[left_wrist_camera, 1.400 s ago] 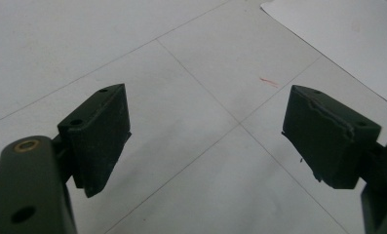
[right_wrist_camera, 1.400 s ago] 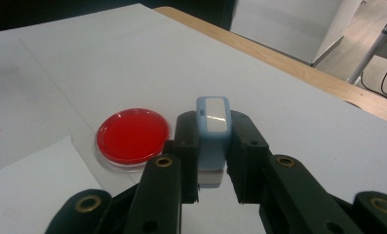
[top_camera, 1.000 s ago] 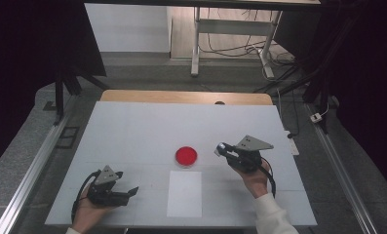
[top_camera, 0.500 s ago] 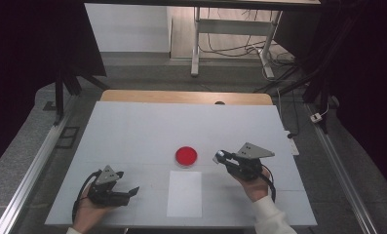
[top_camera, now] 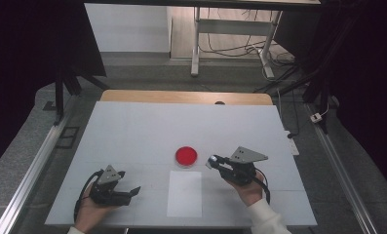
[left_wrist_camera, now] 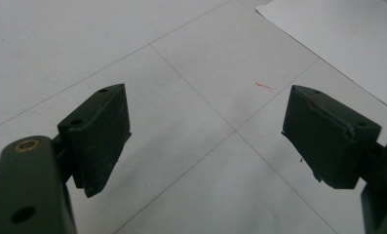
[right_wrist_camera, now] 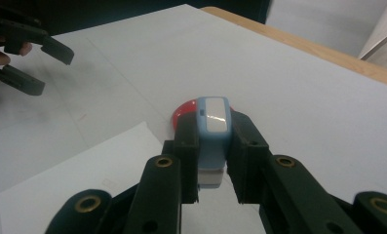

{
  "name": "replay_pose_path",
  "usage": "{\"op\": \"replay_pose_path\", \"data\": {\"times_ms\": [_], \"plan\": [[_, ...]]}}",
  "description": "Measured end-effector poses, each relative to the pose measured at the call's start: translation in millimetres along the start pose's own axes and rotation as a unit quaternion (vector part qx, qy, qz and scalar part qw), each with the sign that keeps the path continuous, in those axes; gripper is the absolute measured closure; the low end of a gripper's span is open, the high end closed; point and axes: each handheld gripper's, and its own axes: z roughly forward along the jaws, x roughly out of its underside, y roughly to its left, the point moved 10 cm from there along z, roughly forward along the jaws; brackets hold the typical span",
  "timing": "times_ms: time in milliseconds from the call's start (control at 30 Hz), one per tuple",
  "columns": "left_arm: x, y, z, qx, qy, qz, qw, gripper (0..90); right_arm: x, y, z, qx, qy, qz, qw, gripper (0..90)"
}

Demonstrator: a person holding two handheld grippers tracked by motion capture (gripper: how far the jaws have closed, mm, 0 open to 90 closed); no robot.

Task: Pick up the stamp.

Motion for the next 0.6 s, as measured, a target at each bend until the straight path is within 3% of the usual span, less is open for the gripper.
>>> {"op": "replay_pose_path", "data": {"times_ms": [600], "plan": [[-4.4, -4.7, 3.3, 0.006, -0.007, 0.004, 1.0000, 17.4, 2.4, 22.1, 9.4, -0.019, 0.003, -0.002, 0.9998, 74.7]]}}
